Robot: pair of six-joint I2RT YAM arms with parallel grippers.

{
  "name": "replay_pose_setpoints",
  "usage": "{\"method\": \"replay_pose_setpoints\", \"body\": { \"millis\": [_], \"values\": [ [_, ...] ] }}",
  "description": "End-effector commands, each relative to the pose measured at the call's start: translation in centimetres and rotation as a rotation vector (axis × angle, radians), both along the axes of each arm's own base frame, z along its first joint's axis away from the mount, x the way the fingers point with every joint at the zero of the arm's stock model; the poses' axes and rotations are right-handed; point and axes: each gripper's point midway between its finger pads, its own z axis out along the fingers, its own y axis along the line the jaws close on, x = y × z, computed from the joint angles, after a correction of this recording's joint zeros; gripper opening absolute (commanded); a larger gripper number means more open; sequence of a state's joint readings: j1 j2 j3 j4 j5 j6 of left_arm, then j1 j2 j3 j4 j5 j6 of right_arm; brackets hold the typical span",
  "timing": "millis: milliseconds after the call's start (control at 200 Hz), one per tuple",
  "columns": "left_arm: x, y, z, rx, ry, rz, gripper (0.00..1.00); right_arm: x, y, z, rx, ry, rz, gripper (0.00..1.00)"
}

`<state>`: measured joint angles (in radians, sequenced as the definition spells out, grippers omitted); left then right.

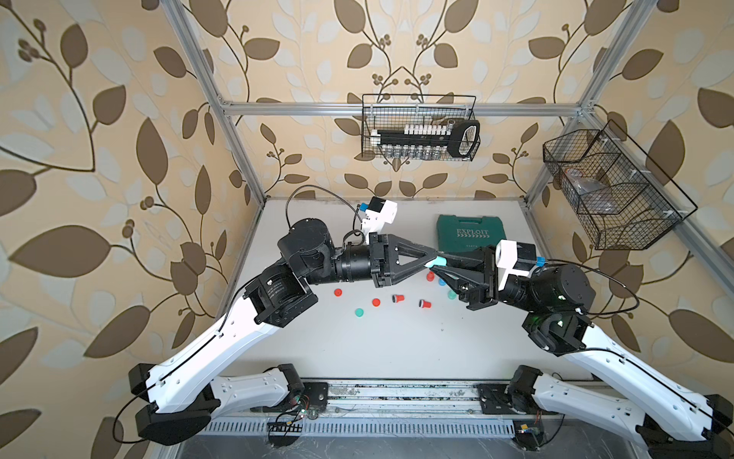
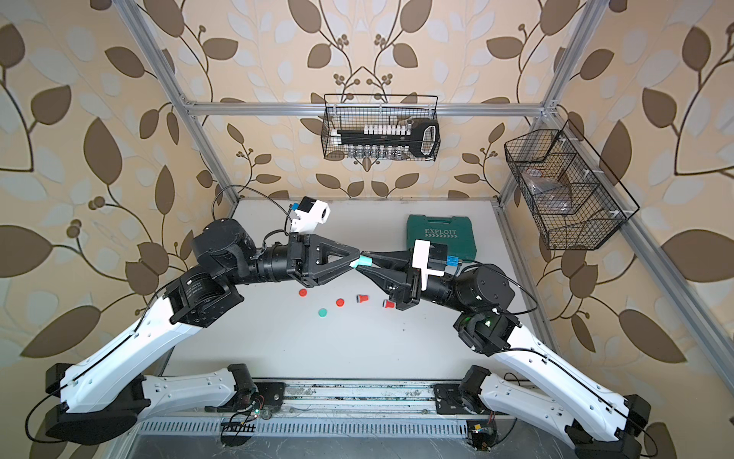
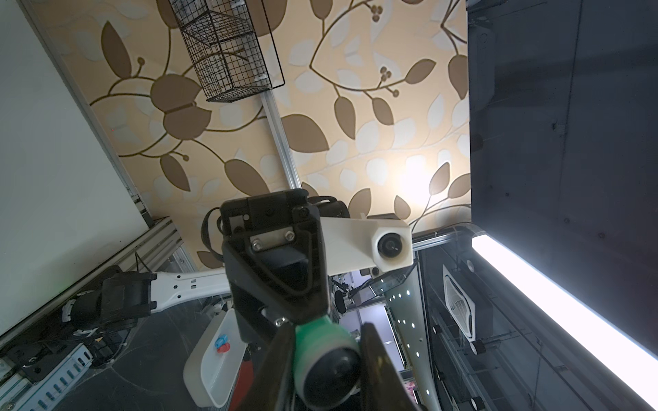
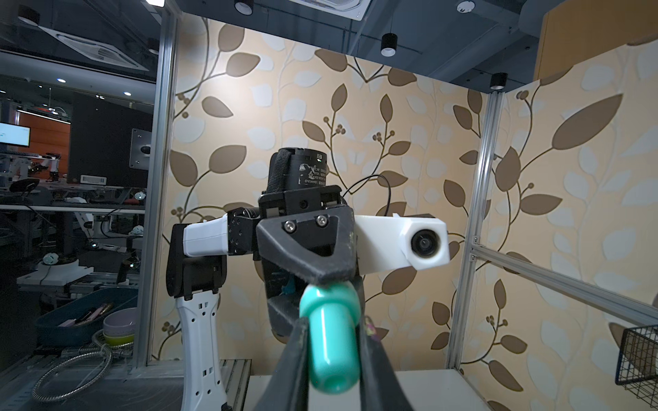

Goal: Close the stamp cap
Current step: Pick up the stamp from the center of the board.

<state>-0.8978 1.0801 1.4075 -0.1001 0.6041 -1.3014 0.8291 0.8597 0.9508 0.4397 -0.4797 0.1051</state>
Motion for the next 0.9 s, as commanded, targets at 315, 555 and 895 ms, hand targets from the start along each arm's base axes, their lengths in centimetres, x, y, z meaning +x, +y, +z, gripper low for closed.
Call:
{"method": "replay_pose_setpoints", "body": {
  "millis": [315,555,895],
  "values": [
    [-0.6,0.9,0.5,0.028,-0.055,0.03,0.26,-0.6,-0.7,1.6,0.024,-0.008,-0.001,0.0],
    [1.5,4.2,-2.8,0.253,-0.116,0.256,0.57,0.9,-1.1,-0.7,-0.058,0.073,-0.093,0.0],
    [4.4,11.3,-12.0,0.746,-0.171,0.546,0.58,5.1,-2.5,-6.9,-0.242,0.376,-0.319,0.0]
  ]
}}
